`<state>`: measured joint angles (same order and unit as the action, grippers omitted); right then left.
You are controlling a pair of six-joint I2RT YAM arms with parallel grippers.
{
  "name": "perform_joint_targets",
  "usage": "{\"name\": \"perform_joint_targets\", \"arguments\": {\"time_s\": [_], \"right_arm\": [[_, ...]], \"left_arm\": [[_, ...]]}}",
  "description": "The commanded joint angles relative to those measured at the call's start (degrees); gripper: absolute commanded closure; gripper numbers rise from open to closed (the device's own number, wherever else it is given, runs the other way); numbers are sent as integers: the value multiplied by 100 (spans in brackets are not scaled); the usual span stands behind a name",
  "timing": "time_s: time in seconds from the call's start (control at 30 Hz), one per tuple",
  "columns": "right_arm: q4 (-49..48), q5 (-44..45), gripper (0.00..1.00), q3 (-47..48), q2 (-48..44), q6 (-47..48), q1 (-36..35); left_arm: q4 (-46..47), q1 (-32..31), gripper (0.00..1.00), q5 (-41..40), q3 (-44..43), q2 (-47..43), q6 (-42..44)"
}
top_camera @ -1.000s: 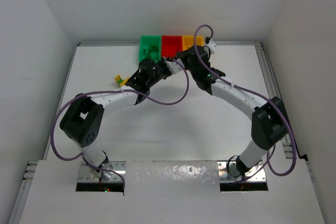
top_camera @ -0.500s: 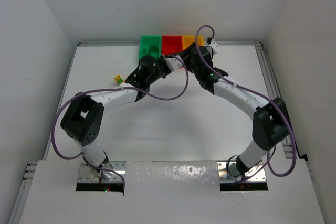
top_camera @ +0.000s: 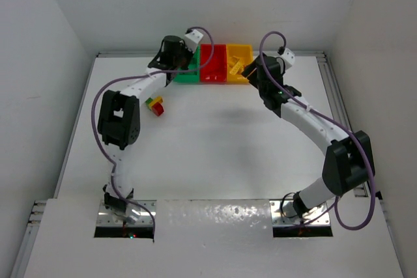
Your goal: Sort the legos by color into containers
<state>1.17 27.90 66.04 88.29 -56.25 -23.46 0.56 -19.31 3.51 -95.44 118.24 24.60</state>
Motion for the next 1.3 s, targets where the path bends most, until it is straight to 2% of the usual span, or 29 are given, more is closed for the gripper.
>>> {"name": "perform_joint_targets", "arguments": {"time_s": [0.0, 0.2, 0.3, 0.4, 0.43, 0.53, 0.63, 0.77, 0.83, 0.97, 1.07, 1.17, 1.2, 1.27], "right_arm": [[-82, 49, 39, -47, -163, 325, -36], [-3, 84, 39, 14, -172, 579, -44], [103, 110, 39, 67, -172, 632, -44], [120, 110, 39, 58, -216, 694, -36], [120, 110, 39, 58, -225, 703, -35], [112, 58, 40, 67, -260, 738, -35], [68, -30, 40, 84, -286, 782, -44], [-11, -188, 41, 128, -286, 879, -53], [-81, -320, 42, 155, -286, 1062, -97], [-257, -496, 42, 242, -225, 2028, -369], [-222, -662, 42, 304, -154, 2740, -641], [-222, -1214, 42, 269, -110, 2874, -774], [-231, -1365, 42, 217, -110, 2900, -800], [-257, -1759, 42, 120, -110, 2900, -835]], "left_arm": [[-575, 270, 100, -507, -772, 506, -596], [-416, 296, 92, -685, -1678, 1542, -632], [-390, 305, 84, -869, -2101, 1877, -702], [-249, 305, 62, -1018, -2216, 2027, -702], [-240, 305, 48, -1071, -2233, 2037, -737], [-223, 305, 27, -1238, -2252, 1967, -808], [-57, 305, 24, -1317, -2059, 1704, -755], [59, 314, 27, -1467, -1952, 1221, -685], [-46, 314, 34, -1476, -1891, 1010, -615], [-871, 314, 46, -1239, -1768, 220, -456], [-1881, 331, 52, -1273, -1803, -202, -473], [-2945, 576, 48, -1213, -1698, -458, -754], [-3174, 691, 40, -1082, -1628, -511, -833], [-3614, 1102, 32, -441, -1321, -687, -852]]}}
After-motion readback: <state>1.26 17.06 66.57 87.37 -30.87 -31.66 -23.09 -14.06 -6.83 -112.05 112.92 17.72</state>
